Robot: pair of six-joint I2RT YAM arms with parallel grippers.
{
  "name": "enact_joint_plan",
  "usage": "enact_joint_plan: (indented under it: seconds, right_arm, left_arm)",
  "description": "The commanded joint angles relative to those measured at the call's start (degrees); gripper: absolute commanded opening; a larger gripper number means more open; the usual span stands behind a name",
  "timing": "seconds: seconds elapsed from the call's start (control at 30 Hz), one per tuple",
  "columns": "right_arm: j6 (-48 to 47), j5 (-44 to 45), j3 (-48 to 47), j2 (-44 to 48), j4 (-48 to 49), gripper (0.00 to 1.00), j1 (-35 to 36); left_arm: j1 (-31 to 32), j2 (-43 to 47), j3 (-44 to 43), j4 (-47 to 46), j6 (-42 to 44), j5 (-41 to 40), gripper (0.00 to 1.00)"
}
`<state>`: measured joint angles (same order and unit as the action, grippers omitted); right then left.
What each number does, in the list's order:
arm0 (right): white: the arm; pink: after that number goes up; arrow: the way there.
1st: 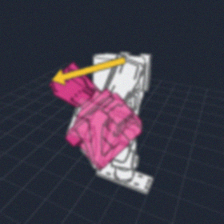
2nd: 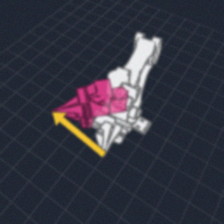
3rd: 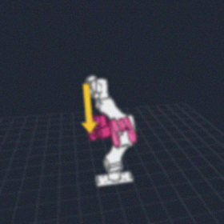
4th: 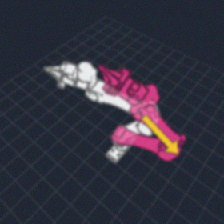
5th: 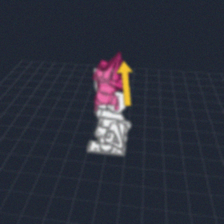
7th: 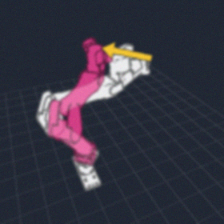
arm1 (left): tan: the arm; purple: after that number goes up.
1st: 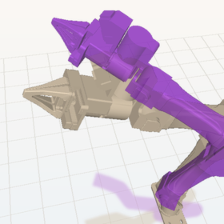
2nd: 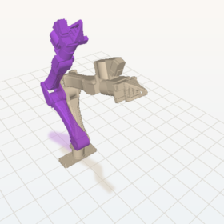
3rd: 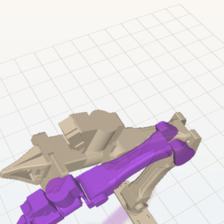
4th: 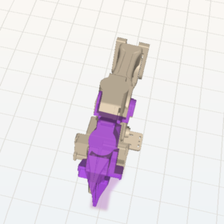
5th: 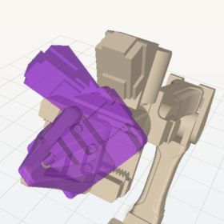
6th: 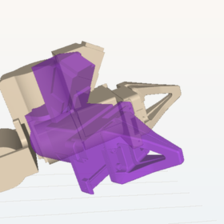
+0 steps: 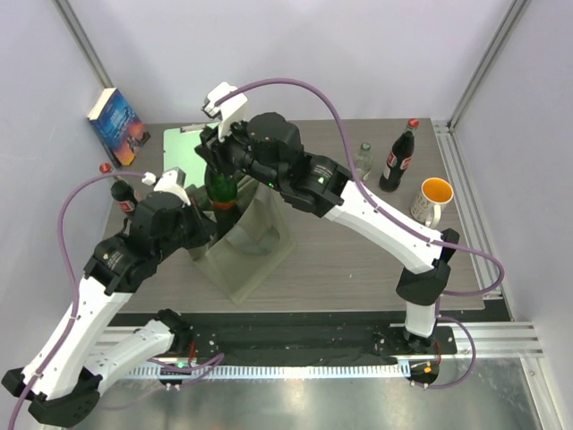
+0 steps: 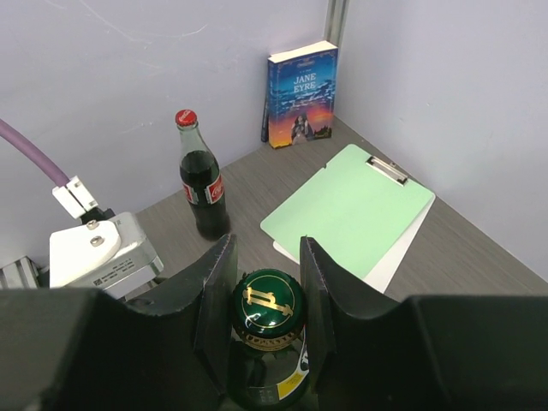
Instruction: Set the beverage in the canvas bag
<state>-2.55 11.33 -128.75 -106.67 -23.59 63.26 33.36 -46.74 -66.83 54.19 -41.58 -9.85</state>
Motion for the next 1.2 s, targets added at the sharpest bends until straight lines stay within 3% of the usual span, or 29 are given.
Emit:
enact_joint_plan:
  seconds: [0.0, 0.53, 0.83, 1.17]
  right_arm:
    - [1.58, -0.96, -2.91, 2.0, 8.48, 0.01, 0.28]
    - [2.46, -2.98, -5.2, 2.17, 8.48, 0.01, 0.28]
    - [0.79, 0.17, 10.69, 7.43, 10.67, 0.01, 0.28]
    - [-11.94, 13.44, 18.53, 9.38, 11.03, 0.01, 0.11]
  left_arm:
    - [0.21, 0.6, 0.38, -0.76, -0.17, -1.05, 0.0]
    - [0.21, 0.33, 0.74, -1.37, -0.16, -1.32, 0.0]
    - [0.21, 1.48, -0.5, 0.12, 0.01, -2.19, 0.0]
    - [0.21, 1.91, -1.02, 1.44, -0.08, -1.84, 0.0]
